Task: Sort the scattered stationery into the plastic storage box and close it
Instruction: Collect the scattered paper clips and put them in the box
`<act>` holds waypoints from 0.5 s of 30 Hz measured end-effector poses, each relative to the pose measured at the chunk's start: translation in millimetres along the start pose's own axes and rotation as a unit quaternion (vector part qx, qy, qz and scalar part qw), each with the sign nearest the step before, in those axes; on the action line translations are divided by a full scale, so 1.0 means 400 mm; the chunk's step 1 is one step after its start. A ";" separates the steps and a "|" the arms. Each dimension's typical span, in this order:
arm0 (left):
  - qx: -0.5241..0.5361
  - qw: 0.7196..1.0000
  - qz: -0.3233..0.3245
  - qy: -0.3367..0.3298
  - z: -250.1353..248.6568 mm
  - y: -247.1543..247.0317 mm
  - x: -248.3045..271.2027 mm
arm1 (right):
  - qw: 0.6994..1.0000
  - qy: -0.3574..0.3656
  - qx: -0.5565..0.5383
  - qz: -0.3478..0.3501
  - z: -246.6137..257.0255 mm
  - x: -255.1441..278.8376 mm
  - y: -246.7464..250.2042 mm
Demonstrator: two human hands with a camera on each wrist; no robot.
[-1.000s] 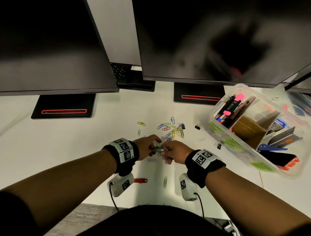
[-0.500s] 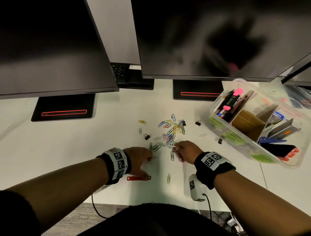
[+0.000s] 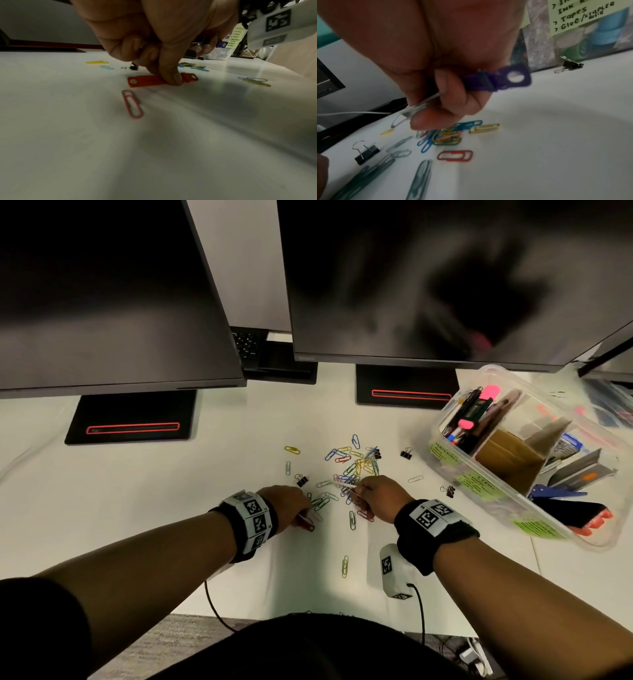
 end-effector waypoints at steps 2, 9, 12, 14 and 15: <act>-0.026 1.000 0.010 -0.013 -0.003 -0.004 0.000 | 1.000 0.007 -0.004 -0.001 0.013 0.000 0.010; 0.076 0.996 -0.051 0.021 -0.077 0.143 -0.053 | 0.994 0.011 -0.107 -0.019 0.075 0.039 0.138; 0.162 0.985 -0.047 0.044 -0.146 0.236 -0.103 | 0.980 -0.001 -0.192 -0.059 0.083 0.053 0.248; 0.280 0.957 -0.032 0.071 -0.209 0.288 -0.140 | 0.968 -0.011 -0.229 -0.099 0.067 0.064 0.337; 0.359 0.930 -0.027 0.078 -0.251 0.314 -0.161 | 0.961 -0.021 -0.245 -0.126 0.048 0.069 0.387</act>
Point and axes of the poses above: each hand's wrist, its own x-axis away from the middle knuckle, its own y-axis out of the back of the hand, z = x × y, the point moved 7 cm from there along -x, towards the middle knuckle, and after that the axes turned 12 degrees about -z, right-handed, at the moved point
